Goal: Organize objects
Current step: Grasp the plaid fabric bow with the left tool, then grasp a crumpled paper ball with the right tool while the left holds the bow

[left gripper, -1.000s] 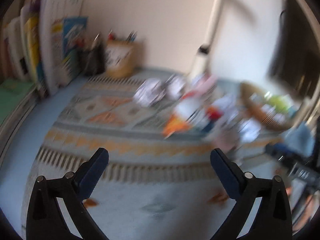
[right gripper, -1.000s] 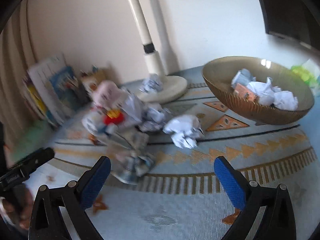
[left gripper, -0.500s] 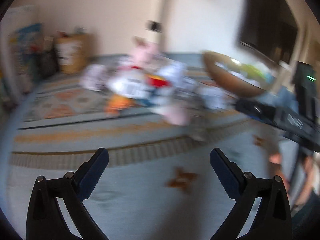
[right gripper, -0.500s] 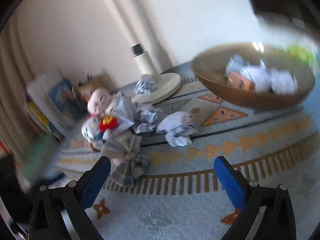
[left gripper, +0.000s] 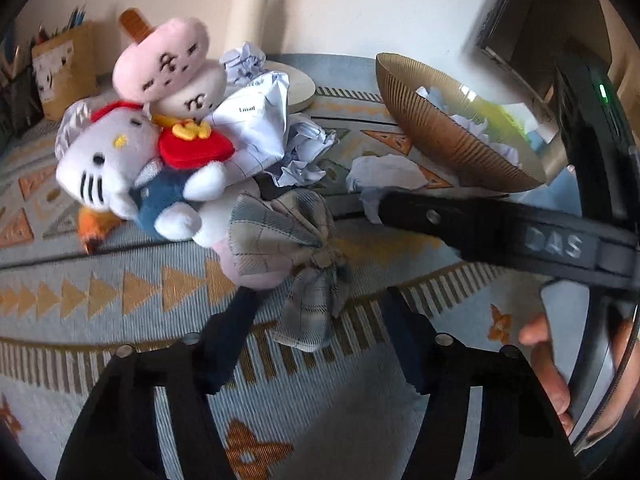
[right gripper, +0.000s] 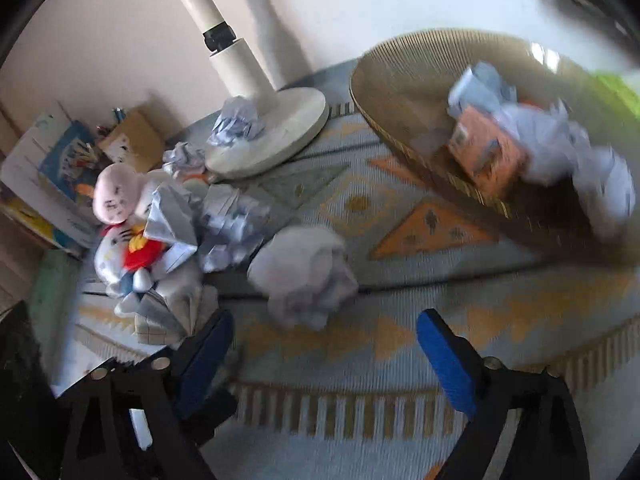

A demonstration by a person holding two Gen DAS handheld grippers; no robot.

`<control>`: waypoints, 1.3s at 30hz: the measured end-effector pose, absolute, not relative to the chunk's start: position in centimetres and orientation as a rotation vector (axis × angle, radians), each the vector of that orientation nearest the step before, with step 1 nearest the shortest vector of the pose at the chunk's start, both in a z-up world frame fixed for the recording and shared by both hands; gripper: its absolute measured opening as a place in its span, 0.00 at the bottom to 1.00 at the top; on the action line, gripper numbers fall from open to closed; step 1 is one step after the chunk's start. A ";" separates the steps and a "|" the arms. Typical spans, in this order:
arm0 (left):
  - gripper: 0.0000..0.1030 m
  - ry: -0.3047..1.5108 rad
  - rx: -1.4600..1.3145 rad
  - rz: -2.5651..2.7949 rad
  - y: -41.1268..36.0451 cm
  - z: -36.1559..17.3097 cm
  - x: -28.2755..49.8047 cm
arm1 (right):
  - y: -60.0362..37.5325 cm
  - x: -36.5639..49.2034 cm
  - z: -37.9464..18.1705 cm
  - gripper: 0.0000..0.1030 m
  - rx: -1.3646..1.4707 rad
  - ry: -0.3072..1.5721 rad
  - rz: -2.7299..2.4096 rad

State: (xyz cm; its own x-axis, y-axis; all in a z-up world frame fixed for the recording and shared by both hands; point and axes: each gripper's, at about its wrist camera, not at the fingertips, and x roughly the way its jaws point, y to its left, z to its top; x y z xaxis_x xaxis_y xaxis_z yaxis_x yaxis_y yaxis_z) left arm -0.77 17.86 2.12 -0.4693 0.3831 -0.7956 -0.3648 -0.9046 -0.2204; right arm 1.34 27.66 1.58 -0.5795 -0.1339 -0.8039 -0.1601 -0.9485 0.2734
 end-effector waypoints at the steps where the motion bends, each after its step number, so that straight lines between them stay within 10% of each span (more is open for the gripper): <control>1: 0.38 -0.010 -1.291 2.383 18.0 2.0 -0.8 | 27.6 0.9 1.5 0.89 -1.425 0.505 2.734; 3: 0.21 0.014 -1.277 2.416 17.7 1.9 -0.8 | 27.5 0.1 1.2 0.87 -1.394 0.508 2.737; 7: 0.10 -0.050 -1.241 2.380 16.0 2.0 -0.3 | 26.9 -0.9 0.7 0.42 -1.398 0.432 2.775; 20: 0.10 0.036 -1.197 2.381 7.8 4.3 7.7 | 25.7 10.6 2.4 0.42 -1.244 0.261 2.847; 25: 0.52 -0.011 -1.310 2.401 6.9 2.9 6.8 | 25.3 11.3 1.8 0.45 -1.233 0.246 2.878; 32: 0.79 0.075 -1.272 2.450 10.6 3.0 6.5 | 23.8 11.4 1.5 0.46 -1.254 0.128 2.882; 37: 0.23 0.199 -1.288 2.512 12.5 2.2 5.6 | 23.5 11.7 1.5 0.46 -1.263 0.119 2.923; 39: 0.21 0.175 -1.271 2.518 12.4 2.4 5.8 | 23.5 11.6 1.5 0.47 -1.274 0.135 2.931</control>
State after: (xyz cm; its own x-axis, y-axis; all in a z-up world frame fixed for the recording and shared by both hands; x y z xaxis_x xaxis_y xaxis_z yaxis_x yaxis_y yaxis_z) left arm 5.78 12.43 2.38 -0.5562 0.2223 -0.8008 -0.3312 -0.9430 -0.0318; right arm 11.65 23.51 1.50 -0.6815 -0.0858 -0.7267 0.0185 -0.9948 0.1002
